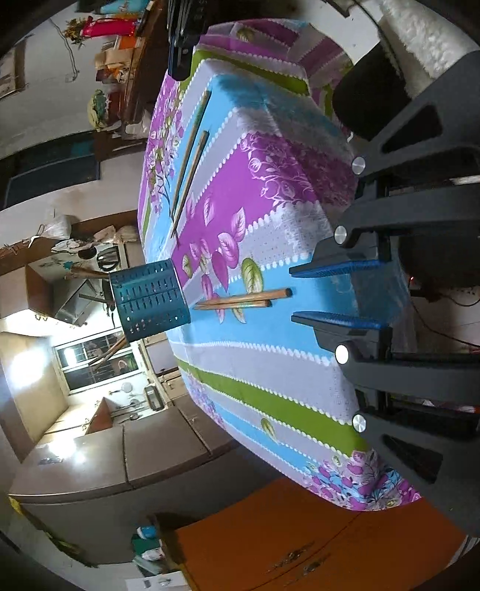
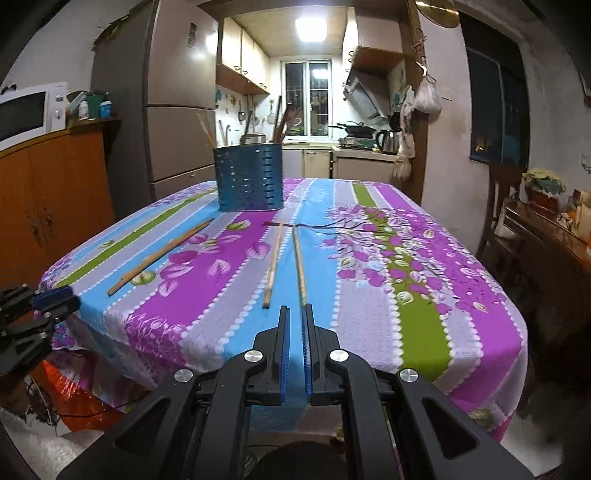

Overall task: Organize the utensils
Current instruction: 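Close the left tool on a wooden chopstick lying on the cloth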

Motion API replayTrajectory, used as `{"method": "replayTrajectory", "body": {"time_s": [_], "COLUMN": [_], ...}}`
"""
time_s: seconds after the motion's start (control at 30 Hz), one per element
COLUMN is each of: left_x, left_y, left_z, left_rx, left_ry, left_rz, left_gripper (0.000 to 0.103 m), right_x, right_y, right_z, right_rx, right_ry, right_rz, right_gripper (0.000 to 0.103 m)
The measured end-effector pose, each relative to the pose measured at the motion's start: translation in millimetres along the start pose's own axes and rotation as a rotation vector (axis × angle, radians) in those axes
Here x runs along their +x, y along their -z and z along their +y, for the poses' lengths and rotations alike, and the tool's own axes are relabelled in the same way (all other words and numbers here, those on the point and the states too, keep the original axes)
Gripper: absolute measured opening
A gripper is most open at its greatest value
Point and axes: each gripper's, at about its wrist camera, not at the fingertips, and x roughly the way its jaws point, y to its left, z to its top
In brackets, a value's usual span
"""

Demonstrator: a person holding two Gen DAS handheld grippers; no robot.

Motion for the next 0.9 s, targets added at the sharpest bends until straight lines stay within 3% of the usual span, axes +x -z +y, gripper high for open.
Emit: {"method": "replayTrajectory", "body": {"time_s": [0.17,0.23,0.27,0.5,0.9], "left_x": [10,16,18,26,35], "left_y": [-1,0,2,2,0], "left_z": [0,-3,-3,-3,-2], "left_rx": [-0.019,-0.003,-0.003,-0.034,-0.058], "left_ry": [-0.03,-0.034,-0.033,-0.03,-0.014], "left_rz": [0.009,0.015,0.019,0.031,0.041], "left_gripper": [0.018,0.018,0.018,0.018,0.018], "right_x": [4,7,9,33,45], "right_y": [2,6,8,19,19], "right_z": [9,5,2,-4,-5], "right_rx": [-0.019,-0.013,-0.008,-0.008,-0.014], "right_ry": [0.021,0.041,0.052,0.043,0.035], "right_rz": [-0.019,-0.008,-0.002,0.068,0.048], "right_gripper": [0.008,0.019,0.019,0.019,0.019]}}
